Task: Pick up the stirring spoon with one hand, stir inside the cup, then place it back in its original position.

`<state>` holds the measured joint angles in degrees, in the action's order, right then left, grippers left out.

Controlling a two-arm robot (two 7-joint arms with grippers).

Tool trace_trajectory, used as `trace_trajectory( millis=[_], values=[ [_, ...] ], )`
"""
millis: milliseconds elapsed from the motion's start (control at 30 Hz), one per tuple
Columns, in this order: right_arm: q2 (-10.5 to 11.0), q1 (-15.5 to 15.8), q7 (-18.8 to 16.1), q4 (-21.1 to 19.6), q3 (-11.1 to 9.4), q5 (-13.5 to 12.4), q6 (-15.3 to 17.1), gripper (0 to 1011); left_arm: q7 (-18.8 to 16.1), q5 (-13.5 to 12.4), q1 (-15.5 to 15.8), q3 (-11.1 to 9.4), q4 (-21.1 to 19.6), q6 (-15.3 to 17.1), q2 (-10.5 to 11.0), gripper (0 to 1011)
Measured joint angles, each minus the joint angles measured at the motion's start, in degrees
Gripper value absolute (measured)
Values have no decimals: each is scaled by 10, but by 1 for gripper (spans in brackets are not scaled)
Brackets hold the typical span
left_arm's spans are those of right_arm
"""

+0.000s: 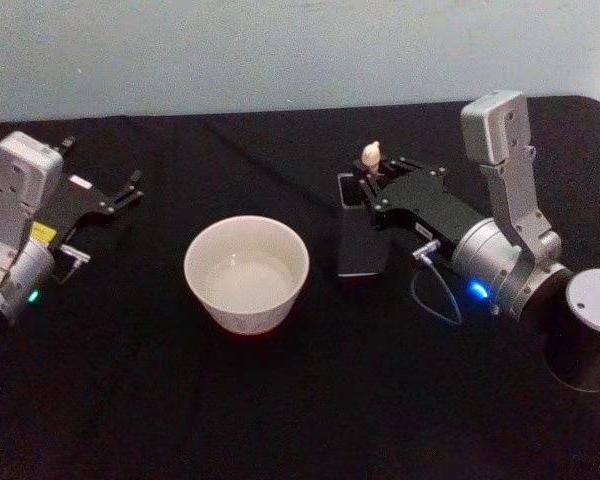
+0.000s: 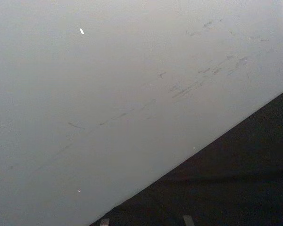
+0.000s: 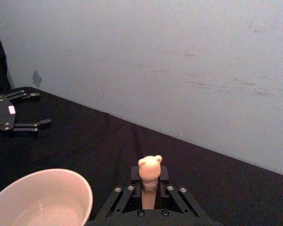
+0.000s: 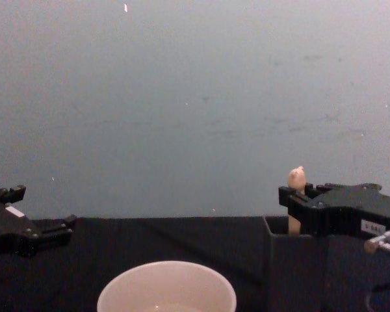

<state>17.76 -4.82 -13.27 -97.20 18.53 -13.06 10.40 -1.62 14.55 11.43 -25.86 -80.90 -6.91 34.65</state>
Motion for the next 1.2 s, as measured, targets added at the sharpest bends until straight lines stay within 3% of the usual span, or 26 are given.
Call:
trace_trajectory(
  millis=[233, 833, 967, 1200],
  values=[
    [0, 0, 0, -1, 0, -1, 0, 369, 0, 0, 0, 0, 0, 0, 0, 1001],
    [1, 0, -1, -2, -1, -3, -1, 941, 0, 0, 0, 0, 0, 0, 0, 1001],
    [1, 0, -1, -2, -1, -3, -1, 1002, 0, 0, 0, 0, 0, 0, 0, 1001],
    [-4, -2, -8, -7, -10, -12, -7, 1003, 0, 0, 0, 0, 0, 0, 0, 1001]
  ],
)
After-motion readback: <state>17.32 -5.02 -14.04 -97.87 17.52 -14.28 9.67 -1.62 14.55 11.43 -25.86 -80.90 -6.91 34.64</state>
